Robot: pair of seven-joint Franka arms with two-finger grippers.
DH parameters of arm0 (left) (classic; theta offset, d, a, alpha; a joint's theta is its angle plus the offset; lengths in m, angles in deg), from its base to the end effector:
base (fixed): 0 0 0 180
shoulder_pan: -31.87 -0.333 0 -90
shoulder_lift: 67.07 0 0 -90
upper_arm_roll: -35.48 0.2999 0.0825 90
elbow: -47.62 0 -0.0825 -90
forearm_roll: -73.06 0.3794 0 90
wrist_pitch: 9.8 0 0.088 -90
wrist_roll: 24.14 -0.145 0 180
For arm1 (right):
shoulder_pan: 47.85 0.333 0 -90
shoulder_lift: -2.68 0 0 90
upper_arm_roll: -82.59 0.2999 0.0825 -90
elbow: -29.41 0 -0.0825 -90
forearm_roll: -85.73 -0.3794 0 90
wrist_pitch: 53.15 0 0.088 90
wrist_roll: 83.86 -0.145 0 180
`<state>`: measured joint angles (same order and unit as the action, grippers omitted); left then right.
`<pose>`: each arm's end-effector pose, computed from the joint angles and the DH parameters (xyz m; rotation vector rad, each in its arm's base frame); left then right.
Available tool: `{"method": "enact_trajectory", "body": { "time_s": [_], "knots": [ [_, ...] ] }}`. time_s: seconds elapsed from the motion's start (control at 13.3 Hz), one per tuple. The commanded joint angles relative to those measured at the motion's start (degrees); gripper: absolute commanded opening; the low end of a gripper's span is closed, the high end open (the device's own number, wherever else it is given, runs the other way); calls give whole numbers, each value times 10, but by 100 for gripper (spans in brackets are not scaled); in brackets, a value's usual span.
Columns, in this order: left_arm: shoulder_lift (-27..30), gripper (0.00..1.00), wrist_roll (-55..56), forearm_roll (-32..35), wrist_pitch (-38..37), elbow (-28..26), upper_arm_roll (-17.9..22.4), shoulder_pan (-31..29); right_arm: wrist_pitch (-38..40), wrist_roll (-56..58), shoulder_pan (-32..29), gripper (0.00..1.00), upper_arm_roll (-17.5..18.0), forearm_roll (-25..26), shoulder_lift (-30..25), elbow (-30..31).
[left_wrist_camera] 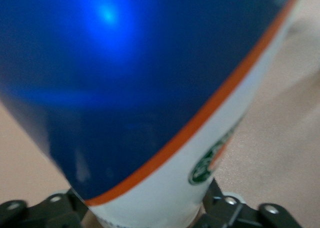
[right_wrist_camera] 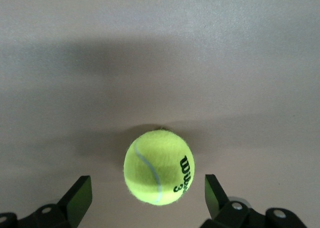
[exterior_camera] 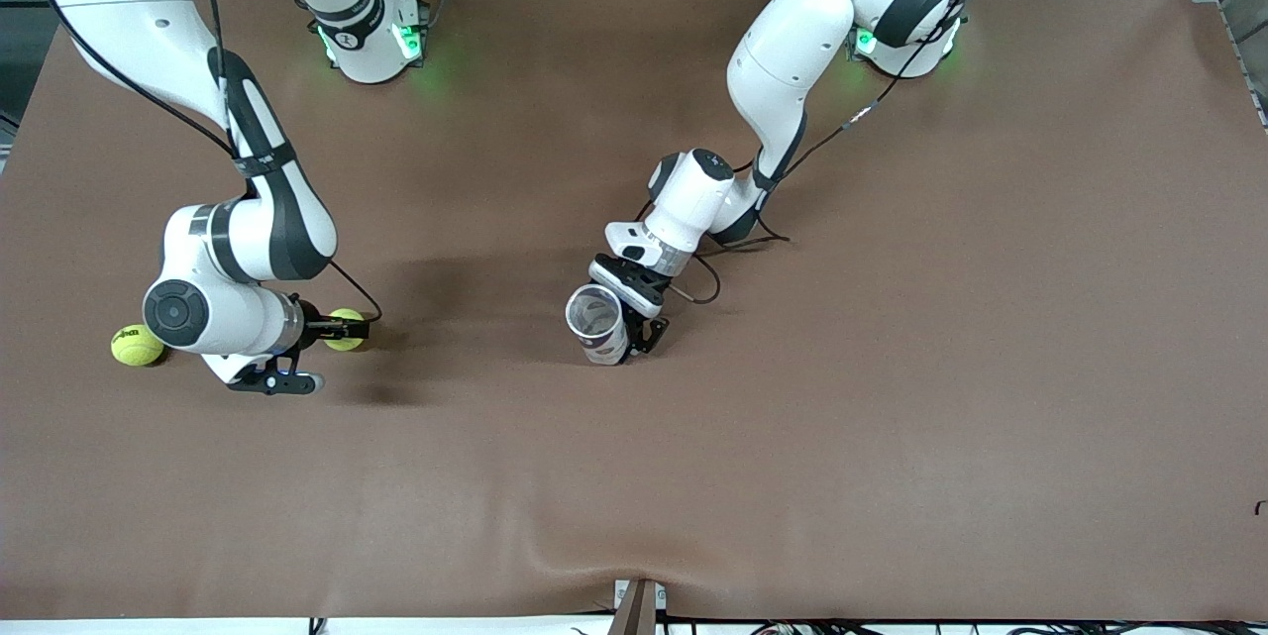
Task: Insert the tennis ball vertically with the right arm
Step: 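Hold the tube upright while the right gripper grasps a tennis ball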
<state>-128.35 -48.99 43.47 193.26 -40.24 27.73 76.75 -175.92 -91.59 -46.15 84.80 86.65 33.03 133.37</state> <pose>0.5077 -0.5157 0.0943 2.4516 -0.8273 1.1487 0.6078 0.0400 0.1847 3.1114 -0.0933 -0.3134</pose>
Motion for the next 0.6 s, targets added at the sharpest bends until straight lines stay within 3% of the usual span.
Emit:
{"method": "enact_trajectory", "body": {
  "time_s": [0.0,0.23,0.3,0.38,0.45,0.53],
  "knots": [
    [12,100,3,-11,6,-19,1,3,-42,-8,-3,100,1,7,-9,40],
    [39,100,4,-11,6,-51,0,3,-60,-8,-2,100,1,7,-6,52],
    [44,100,3,-12,6,-57,0,3,-68,-7,-5,90,1,7,-3,54],
    [54,100,1,-11,6,-65,0,2,-72,-4,-3,53,1,7,-3,57],
    [66,100,0,-11,6,-78,0,2,-72,-4,-3,40,1,7,-3,57],
    [76,100,-1,-11,6,-91,0,1,-72,-4,-4,35,1,7,-3,57]
  ]
}}
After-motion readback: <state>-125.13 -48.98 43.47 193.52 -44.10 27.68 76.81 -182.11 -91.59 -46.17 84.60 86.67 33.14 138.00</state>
